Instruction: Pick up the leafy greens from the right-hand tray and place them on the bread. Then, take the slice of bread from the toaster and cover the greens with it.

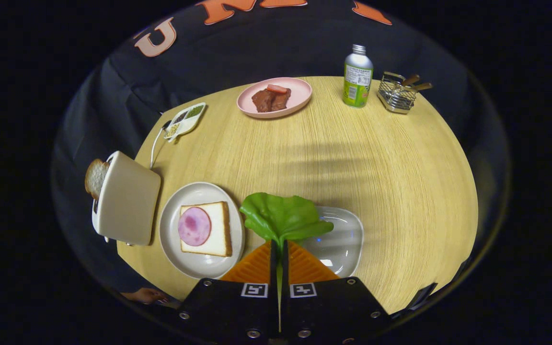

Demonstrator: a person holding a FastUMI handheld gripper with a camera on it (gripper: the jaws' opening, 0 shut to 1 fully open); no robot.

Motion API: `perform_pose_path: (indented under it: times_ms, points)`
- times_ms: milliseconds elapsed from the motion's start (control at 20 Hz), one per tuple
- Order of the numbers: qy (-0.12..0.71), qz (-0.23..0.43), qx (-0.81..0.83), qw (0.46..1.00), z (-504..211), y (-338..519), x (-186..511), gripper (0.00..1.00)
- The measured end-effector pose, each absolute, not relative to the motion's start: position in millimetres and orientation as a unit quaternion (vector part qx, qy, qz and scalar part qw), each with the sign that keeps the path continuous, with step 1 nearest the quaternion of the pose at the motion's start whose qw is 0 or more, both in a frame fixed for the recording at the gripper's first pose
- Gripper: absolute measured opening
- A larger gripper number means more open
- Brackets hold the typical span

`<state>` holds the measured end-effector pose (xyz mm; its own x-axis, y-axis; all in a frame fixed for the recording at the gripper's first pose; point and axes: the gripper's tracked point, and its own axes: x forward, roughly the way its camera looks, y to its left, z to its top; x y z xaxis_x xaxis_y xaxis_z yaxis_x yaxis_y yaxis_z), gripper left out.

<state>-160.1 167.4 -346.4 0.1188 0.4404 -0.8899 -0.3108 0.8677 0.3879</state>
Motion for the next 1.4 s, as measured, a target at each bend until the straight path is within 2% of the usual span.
perform_pose_path:
  times_ms: [500, 1000, 1200, 1400]
  points:
    - [0.592, 0.330, 0.029, 0.735, -322, 261, -183, 0.03]
    - [0.611, 0.319, 0.027, 0.724, -351, 308, -188, 0.06]
    - [0.613, 0.333, 0.022, 0.716, -356, 315, -199, 0.19]
    - [0.583, 0.341, -0.012, 0.738, -354, 311, -194, 0.39]
